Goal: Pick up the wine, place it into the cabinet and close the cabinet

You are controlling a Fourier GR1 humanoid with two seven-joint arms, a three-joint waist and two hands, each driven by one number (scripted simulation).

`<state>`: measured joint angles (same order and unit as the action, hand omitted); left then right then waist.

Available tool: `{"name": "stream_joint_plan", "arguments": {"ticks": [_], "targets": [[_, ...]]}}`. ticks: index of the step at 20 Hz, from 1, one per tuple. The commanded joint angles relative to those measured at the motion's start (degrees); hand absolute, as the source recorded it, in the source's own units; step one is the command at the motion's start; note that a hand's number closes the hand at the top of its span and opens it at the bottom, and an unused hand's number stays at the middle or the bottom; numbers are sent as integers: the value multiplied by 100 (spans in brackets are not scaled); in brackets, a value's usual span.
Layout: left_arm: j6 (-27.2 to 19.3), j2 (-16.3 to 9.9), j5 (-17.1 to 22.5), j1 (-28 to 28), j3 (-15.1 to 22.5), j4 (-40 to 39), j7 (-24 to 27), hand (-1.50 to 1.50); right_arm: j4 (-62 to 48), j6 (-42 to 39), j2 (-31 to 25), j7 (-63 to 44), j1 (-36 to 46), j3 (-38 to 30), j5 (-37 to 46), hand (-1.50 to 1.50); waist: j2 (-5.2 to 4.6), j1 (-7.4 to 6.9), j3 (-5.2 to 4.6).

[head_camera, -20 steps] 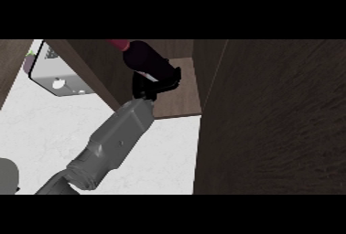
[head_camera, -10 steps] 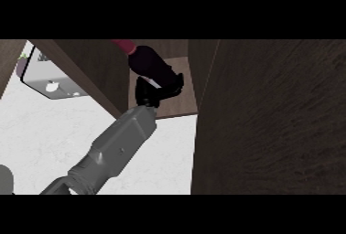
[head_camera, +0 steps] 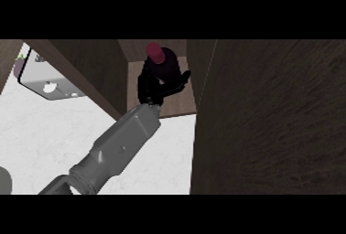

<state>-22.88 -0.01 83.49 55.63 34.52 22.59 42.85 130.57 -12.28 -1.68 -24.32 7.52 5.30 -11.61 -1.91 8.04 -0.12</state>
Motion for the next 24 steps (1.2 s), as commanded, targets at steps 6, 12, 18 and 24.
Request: {"name": "stream_joint_plan", "arguments": {"ticks": [6,12,18,24], "targets": [[-257,1,447,91,317,-106,216,-150,-9,79,134,91,34,254,268,-150,-21,56,2],[-668,1,170,409,882,-283,173,-150,94,66,-27,-184,167,0,-25,-150,31,-84,6],[-805,1,174,673,1109,-193,113,-150,-30,165,104,-59,111,109,174,-150,49,-199,7],[-789,1,316,470,1206,123,624,-150,-69,-16,70,230,-269,214,232,-150,69,-234,10]]}}
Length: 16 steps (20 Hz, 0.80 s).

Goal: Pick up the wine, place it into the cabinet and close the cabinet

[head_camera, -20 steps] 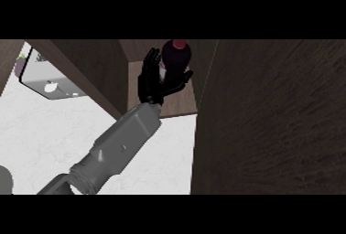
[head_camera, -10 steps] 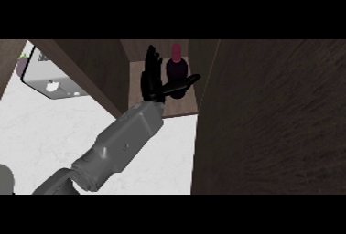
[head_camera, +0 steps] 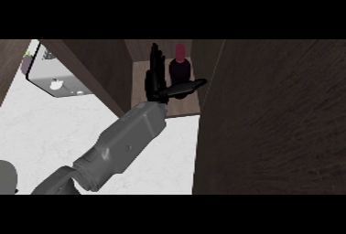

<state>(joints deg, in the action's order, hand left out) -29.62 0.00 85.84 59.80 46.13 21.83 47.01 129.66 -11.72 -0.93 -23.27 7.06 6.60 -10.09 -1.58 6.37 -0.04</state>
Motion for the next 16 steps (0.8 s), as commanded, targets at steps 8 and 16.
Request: {"name": "stream_joint_plan", "arguments": {"ticks": [8,16], "targets": [[37,0,316,10,168,378,218,-150,345,107,-28,-366,-57,91,-24,-150,61,-156,-2],[63,0,414,-323,675,966,482,-150,120,50,-45,-144,-219,0,35,-150,80,-282,2]]}}
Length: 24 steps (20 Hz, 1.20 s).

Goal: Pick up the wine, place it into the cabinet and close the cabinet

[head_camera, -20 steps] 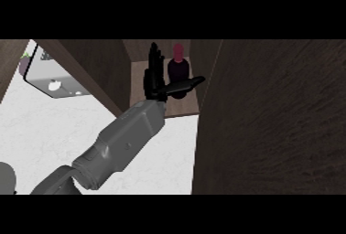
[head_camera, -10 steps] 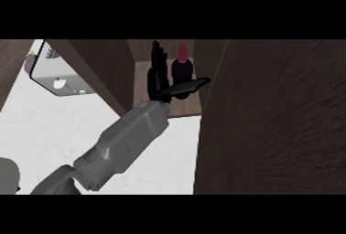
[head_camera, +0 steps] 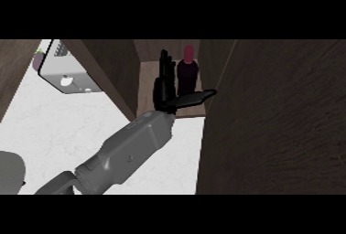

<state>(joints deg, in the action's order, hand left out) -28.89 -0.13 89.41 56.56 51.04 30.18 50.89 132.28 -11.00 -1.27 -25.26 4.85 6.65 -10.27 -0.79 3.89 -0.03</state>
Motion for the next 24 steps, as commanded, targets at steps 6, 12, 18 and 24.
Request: {"name": "stream_joint_plan", "arguments": {"ticks": [6,12,18,24], "targets": [[-187,12,-216,-430,241,496,257,-150,372,131,-85,-363,-121,-155,-132,-150,50,-199,1],[-472,12,-744,-887,97,1107,418,-150,112,219,26,-189,34,29,201,-150,73,-314,2],[-334,-414,-1546,-1710,41,2040,234,-150,342,274,-76,-325,-25,-199,149,-150,100,-423,3],[-205,-859,-2160,-2316,141,3098,-95,-150,303,109,-60,-108,-410,-147,90,-150,97,-414,4]]}}
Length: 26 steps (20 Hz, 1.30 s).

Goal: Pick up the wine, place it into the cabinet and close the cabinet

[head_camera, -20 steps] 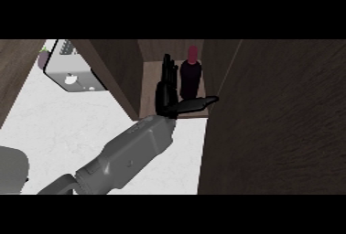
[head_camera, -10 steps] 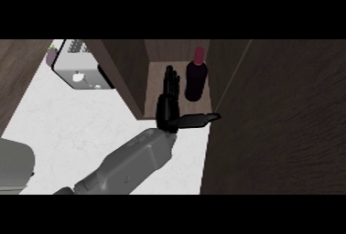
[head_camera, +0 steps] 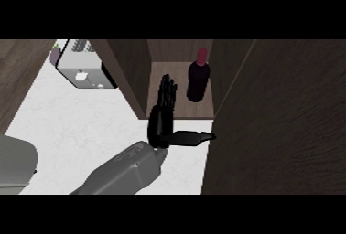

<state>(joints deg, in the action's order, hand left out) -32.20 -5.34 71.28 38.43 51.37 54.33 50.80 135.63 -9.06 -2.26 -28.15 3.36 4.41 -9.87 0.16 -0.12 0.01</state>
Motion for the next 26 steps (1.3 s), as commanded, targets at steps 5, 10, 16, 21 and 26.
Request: {"name": "stream_joint_plan", "arguments": {"ticks": [5,10,16,21,26], "targets": [[68,-765,-826,-780,20,1545,-509,-150,-13,-56,-106,183,-4,-202,93,-150,-2,-1,1],[256,-1657,-1126,-1628,80,2814,-649,-150,-104,-53,-8,128,77,49,91,-150,2,-44,0],[601,-2642,-1175,-1913,14,3970,-1180,-150,197,-862,-624,66,-10,22,-310,150,5,-41,1],[819,-3417,-1259,-2622,-258,4900,-1172,150,347,-1126,-682,-216,-158,357,-750,150,10,-62,1],[1147,-3641,-1279,-3218,-464,4983,-916,150,786,-1144,-500,-483,-592,866,-1254,150,8,-8,-1]]}}
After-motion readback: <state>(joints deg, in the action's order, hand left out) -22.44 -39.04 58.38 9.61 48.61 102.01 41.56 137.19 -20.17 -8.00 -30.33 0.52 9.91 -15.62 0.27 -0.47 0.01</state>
